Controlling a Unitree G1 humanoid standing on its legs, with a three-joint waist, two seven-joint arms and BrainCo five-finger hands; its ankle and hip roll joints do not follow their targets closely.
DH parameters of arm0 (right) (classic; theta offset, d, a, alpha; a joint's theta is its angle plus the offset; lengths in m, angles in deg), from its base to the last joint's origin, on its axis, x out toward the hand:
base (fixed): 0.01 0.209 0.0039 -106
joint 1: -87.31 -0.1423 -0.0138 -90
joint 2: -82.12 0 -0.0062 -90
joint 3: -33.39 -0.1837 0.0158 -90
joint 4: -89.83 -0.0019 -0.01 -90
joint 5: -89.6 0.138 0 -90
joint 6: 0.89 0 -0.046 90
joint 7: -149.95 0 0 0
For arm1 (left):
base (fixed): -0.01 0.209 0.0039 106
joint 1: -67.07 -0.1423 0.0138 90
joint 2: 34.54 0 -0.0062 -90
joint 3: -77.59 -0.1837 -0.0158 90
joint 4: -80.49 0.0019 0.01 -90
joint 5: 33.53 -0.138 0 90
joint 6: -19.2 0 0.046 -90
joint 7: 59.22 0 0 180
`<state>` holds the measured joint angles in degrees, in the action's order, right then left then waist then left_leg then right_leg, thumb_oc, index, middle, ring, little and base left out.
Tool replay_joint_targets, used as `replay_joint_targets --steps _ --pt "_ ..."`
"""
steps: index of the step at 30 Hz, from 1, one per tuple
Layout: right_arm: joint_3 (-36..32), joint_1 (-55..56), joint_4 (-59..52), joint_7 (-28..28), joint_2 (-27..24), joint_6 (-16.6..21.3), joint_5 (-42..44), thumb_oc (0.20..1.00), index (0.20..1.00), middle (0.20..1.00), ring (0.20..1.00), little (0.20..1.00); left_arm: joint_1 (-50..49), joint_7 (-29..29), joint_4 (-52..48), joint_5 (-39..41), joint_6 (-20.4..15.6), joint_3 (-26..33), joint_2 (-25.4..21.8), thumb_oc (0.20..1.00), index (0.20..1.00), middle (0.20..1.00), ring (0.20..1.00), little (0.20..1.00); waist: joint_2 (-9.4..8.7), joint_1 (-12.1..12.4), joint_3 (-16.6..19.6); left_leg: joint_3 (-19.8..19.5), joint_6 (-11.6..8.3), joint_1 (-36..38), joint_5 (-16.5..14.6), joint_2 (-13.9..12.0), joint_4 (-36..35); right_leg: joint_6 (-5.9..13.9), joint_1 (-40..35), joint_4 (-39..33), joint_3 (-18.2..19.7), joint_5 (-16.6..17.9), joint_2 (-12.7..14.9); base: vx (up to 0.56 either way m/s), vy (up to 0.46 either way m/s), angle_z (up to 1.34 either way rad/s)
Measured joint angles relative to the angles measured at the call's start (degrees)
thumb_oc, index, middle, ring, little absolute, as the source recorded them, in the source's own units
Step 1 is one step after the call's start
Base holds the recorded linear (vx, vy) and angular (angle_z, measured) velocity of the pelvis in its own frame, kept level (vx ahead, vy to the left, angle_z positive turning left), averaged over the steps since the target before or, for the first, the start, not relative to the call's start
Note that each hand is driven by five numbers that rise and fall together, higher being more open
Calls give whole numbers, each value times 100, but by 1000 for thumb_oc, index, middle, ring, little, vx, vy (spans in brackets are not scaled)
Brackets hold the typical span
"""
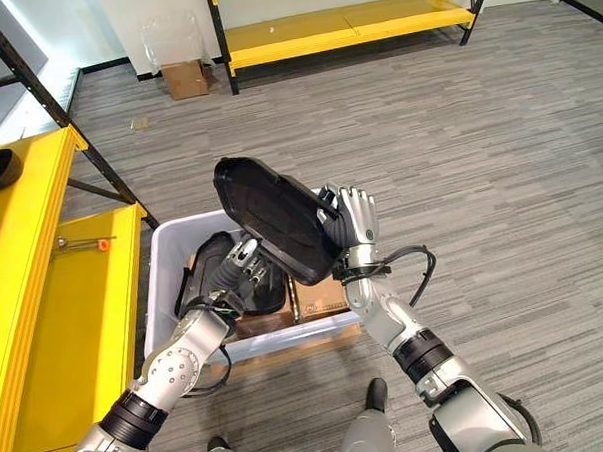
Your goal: Move parts from the plastic box to the shelf.
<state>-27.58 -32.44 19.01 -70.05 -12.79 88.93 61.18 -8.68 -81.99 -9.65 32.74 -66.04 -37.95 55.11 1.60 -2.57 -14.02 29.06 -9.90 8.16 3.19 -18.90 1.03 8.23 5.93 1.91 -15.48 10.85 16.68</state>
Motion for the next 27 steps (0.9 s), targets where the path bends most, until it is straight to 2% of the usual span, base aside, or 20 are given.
replay_joint_targets --steps 4,5,6,13,20,27 --pt "20 0 0 0 -7 0 0 200 200 200 200 200 -1 0 2 -19 38 7 -15 1000 1000 1000 1000 1000 -2 -7 1 4 0 5 0 -3 1 -1 0 0 4 1 -5 0 0 0" --pt "37 0 0 -9 -5 -5 2 200 200 200 200 200 -1 21 10 -63 61 36 -16 395 395 395 395 395 -6 -4 4 2 0 6 0 -3 1 -2 -1 3 8 1 -5 0 0 0" --pt "38 -1 0 -14 -5 -7 4 200 200 200 200 200 -1 27 10 -107 65 37 -18 200 200 200 200 200 -8 -2 5 4 0 7 0 -3 1 -2 0 3 9 2 -5 0 0 0" --pt "80 -32 0 -70 -8 -4 8 200 200 200 200 200 -1 -11 150 -265 72 239 -224 200 200 200 200 200 -33 1 20 13 -1 42 0 -5 -1 -2 -22 7 18 2 -9 0 0 0" --pt "75 -32 0 -79 9 -5 13 200 200 200 200 200 -1 -76 152 -264 83 276 -210 200 200 200 200 200 -139 8 87 19 -1 70 0 -6 -3 -7 -38 10 30 3 -10 0 0 0" --pt "88 -32 0 -69 76 -69 12 200 200 200 200 200 2 -244 152 -253 67 276 -190 200 200 200 200 200 -148 19 106 16 -2 69 1 -6 -2 -8 -38 14 29 4 -9 0 0 0"
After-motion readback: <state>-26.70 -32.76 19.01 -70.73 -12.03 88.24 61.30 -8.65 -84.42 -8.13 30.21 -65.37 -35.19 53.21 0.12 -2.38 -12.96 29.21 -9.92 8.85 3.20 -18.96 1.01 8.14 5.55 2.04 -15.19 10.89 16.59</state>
